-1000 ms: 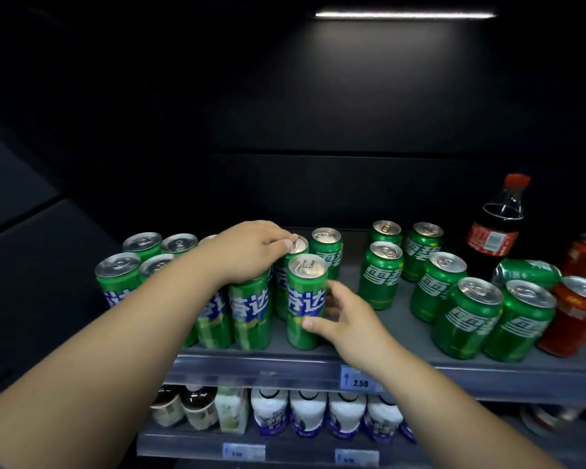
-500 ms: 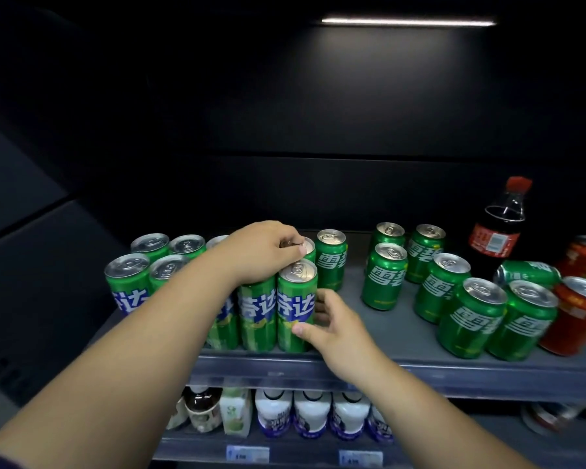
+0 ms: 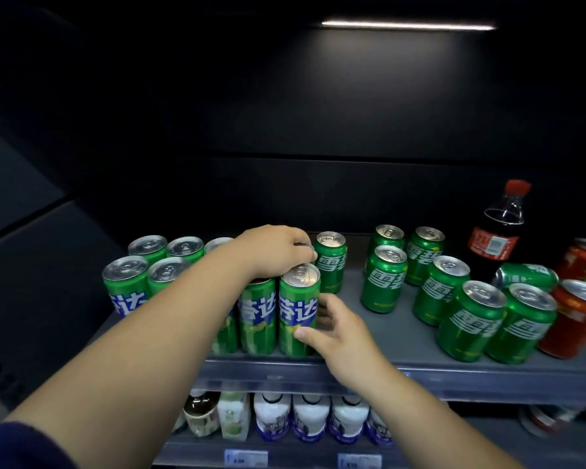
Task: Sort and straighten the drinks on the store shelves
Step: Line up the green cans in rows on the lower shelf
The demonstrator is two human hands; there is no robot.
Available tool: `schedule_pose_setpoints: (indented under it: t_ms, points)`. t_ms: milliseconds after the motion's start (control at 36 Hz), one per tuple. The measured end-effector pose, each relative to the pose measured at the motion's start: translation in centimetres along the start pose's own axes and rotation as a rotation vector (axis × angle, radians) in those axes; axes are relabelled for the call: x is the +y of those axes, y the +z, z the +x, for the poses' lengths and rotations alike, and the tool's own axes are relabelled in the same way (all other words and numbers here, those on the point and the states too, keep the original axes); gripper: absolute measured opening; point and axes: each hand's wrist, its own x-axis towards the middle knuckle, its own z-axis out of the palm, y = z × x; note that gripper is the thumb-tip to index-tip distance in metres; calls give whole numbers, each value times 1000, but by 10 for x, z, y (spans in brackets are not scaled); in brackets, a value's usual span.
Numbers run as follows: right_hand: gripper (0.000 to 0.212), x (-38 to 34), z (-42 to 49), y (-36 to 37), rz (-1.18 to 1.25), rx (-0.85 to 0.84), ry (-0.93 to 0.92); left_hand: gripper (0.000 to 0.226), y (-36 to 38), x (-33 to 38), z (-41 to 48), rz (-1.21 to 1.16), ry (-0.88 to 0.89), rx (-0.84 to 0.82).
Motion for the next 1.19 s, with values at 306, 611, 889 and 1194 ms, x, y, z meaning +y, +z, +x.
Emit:
schedule_pose_setpoints:
  t_ms: [306, 611, 889, 1194]
  points:
    - [47, 4, -2, 0, -21, -1, -22, 39, 1, 0, 3, 31, -26, -18]
    - [52, -11, -1, -50, -271, -62, 30, 51, -7, 11, -3, 200, 5, 111]
    - [37, -43, -45, -171, -267, 167, -24, 48, 36, 110, -15, 173, 343, 192]
    - [21, 14, -93, -252, -185, 400, 67, 76, 154, 174, 14, -337, 226, 8]
